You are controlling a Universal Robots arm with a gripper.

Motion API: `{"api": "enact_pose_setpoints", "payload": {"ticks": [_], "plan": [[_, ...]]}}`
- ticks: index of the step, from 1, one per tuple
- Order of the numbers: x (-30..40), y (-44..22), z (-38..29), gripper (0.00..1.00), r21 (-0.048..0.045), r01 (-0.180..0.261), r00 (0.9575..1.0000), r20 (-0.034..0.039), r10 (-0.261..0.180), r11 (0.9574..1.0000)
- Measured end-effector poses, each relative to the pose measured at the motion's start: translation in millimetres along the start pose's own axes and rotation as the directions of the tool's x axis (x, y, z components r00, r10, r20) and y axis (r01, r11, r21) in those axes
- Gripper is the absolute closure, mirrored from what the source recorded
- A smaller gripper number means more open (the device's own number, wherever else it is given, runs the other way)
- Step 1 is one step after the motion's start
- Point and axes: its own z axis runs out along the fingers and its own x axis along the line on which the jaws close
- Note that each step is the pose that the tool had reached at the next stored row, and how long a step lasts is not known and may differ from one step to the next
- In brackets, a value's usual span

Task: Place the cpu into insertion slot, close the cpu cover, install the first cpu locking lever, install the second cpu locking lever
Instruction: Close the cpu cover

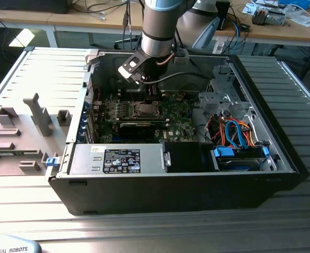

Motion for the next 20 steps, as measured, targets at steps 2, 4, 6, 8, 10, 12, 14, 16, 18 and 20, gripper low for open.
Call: {"api": "enact_pose_setpoints", "payload": {"ticks": [2, 4, 6, 8, 10, 12, 14, 16, 18, 20], "plan": [[0.0, -0.1, -1.2, 0.89, 0.0001, 0.000, 1.0000, 0.0000, 0.000, 1.0000], [0.0, -0.1, -2.2, 0.89, 0.0000, 0.000, 1.0000, 0.0000, 0.000, 1.0000], [0.1, -0.2, -3.1, 0.89, 0.0000, 0.000, 1.0000, -0.0001, 0.000, 1.0000], [0.1, -0.2, -3.8, 0.89, 0.0000, 0.000, 1.0000, -0.0001, 0.000, 1.0000], [0.1, -0.3, -4.2, 0.89, 0.0000, 0.000, 1.0000, 0.0000, 0.000, 1.0000], [0.1, -0.3, -5.0, 0.89, 0.0001, 0.000, 1.0000, 0.0002, 0.000, 1.0000], [0.2, -0.4, -6.0, 0.89, 0.0001, 0.000, 1.0000, 0.0001, 0.000, 1.0000], [0.2, -0.4, -6.9, 0.89, 0.0001, 0.000, 1.0000, 0.0001, 0.000, 1.0000], [0.2, -0.5, -8.0, 0.89, 0.0001, 0.000, 1.0000, 0.0002, 0.000, 1.0000], [0.3, -0.5, -9.4, 0.89, 0.0000, 0.000, 1.0000, 0.0002, 0.000, 1.0000]]}}
